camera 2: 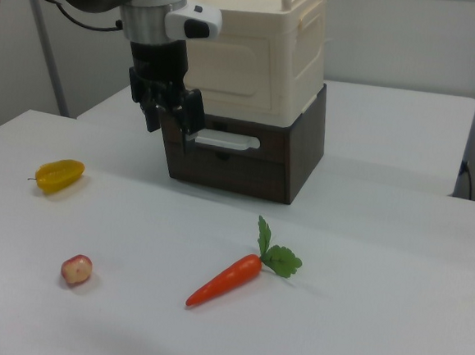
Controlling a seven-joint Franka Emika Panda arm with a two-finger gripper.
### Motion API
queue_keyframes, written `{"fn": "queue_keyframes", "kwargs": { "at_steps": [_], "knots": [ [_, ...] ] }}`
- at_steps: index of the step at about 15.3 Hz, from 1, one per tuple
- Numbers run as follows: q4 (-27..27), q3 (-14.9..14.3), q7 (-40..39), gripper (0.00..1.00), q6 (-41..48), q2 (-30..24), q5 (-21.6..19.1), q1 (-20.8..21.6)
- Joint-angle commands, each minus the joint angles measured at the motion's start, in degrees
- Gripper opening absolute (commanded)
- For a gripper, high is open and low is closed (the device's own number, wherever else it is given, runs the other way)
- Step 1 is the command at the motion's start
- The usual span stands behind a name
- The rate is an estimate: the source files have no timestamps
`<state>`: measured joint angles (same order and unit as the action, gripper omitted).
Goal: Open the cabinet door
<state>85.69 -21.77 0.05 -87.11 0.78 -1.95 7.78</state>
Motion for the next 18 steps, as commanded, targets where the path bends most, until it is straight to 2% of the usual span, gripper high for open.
{"fn": "queue_keyframes", "kwargs": {
  "at_steps": [1, 9, 12, 18],
  "knots": [
    [0.2, 0.1, -0.8, 1.00, -0.4, 0.1, 1.0, 0.5],
    [0.2, 0.1, -1.2, 1.00, -0.8, 0.2, 0.4, 0.2],
    [0.2, 0.1, -4.9, 1.00, -0.7, 0.2, -0.6, 0.1],
    [0.2, -0.2, -9.2, 1.00, -0.8, 0.9, -8.6, -0.5]
  ]
}}
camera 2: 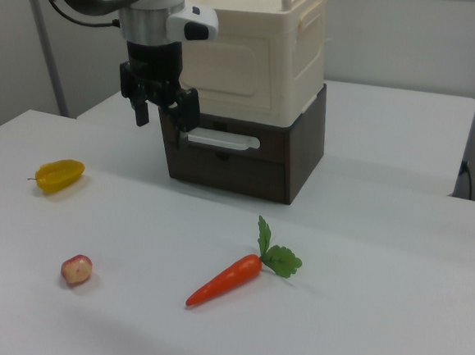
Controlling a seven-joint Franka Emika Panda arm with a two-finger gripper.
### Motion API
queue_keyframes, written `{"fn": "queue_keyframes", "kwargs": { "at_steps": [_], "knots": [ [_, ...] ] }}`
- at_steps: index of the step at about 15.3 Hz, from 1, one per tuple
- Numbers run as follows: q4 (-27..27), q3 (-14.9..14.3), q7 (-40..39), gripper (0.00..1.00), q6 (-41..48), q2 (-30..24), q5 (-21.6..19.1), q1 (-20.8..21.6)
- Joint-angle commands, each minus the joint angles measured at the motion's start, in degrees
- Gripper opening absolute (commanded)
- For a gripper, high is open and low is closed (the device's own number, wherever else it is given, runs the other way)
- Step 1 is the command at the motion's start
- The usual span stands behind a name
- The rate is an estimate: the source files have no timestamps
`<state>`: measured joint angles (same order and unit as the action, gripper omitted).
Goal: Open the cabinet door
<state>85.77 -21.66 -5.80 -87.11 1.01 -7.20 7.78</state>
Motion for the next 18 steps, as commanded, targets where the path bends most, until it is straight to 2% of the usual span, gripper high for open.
{"fn": "queue_keyframes", "kwargs": {
  "at_steps": [1, 6, 9, 11, 14, 18],
  "knots": [
    [0.1, -0.2, -3.5, 1.00, -0.7, 0.9, -3.8, -0.6],
    [0.0, 0.0, -3.1, 1.00, -0.8, 1.9, -4.1, -0.2],
    [-0.2, 0.1, -4.1, 1.00, -1.0, 2.4, -6.9, -0.1],
    [-0.4, 0.8, -5.6, 1.00, -1.4, 3.3, -6.7, 0.2],
    [-0.9, 1.1, -4.8, 1.00, -9.6, 3.5, -5.8, 4.6],
    [-0.7, 1.2, -1.9, 1.00, -19.2, 3.7, -6.2, 7.3]
  ]
}}
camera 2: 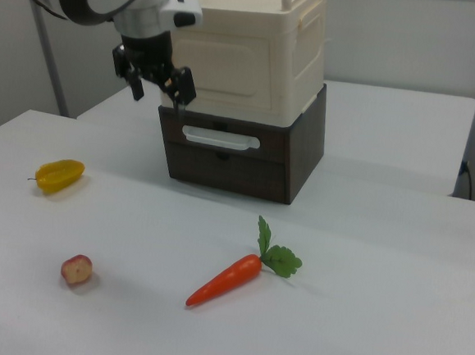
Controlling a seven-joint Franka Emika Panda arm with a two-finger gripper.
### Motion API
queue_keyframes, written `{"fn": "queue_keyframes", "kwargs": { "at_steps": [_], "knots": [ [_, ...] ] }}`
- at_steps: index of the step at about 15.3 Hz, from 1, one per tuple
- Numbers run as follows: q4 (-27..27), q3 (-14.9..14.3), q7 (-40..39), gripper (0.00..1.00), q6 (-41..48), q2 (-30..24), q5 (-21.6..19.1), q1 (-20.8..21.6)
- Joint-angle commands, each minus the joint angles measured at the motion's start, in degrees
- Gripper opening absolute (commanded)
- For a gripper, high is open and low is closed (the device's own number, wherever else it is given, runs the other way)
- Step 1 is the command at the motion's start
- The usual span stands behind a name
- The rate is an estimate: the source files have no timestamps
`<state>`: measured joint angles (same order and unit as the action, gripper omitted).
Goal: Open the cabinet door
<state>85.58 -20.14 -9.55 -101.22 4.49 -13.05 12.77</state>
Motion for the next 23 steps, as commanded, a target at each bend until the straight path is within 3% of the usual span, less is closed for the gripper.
{"fn": "queue_keyframes", "kwargs": {
  "at_steps": [1, 9, 18, 23],
  "knots": [
    [-0.4, -0.3, 2.3, 1.00, -6.3, 0.3, -0.4, 3.2],
    [-0.5, -0.3, 9.0, 1.00, -27.5, 5.8, 0.0, 7.9],
    [-0.6, -0.3, 10.3, 1.00, -41.1, 11.4, 0.2, 11.7],
    [-0.9, -0.3, 10.3, 0.98, -43.4, 12.3, 0.1, 12.5]
  ]
}}
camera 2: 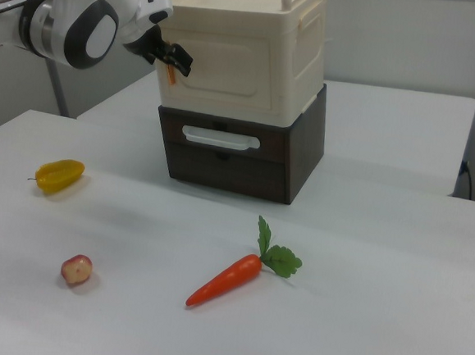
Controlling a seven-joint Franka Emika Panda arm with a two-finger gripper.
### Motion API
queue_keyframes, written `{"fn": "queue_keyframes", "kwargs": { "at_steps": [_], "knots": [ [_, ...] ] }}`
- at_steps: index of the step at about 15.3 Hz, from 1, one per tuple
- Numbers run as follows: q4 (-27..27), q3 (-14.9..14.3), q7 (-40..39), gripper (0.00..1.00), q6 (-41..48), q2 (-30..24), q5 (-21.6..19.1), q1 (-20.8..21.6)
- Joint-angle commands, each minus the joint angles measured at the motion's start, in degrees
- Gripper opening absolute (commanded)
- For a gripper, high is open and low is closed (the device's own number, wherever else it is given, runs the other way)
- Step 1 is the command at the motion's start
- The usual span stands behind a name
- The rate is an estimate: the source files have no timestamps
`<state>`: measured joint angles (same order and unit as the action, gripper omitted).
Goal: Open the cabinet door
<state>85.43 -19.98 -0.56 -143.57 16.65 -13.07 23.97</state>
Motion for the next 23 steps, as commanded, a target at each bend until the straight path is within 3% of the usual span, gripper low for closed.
{"fn": "queue_keyframes", "kwargs": {
  "at_steps": [1, 5, 9, 13, 23],
  "knots": [
    [-0.9, -0.5, 1.4, 0.96, -1.0, 0.3, 0.1, 1.5],
    [-1.9, -0.5, 1.4, 0.85, -5.7, 2.3, 0.0, 1.8],
    [-2.3, -0.5, 2.5, 0.81, -7.2, 3.2, 0.1, 2.5],
    [-2.9, -0.5, 2.8, 0.54, -7.2, 3.6, 0.1, 2.7],
    [-5.0, -0.5, 5.7, 0.54, -11.5, 6.7, 0.1, 2.7]
  ]
}}
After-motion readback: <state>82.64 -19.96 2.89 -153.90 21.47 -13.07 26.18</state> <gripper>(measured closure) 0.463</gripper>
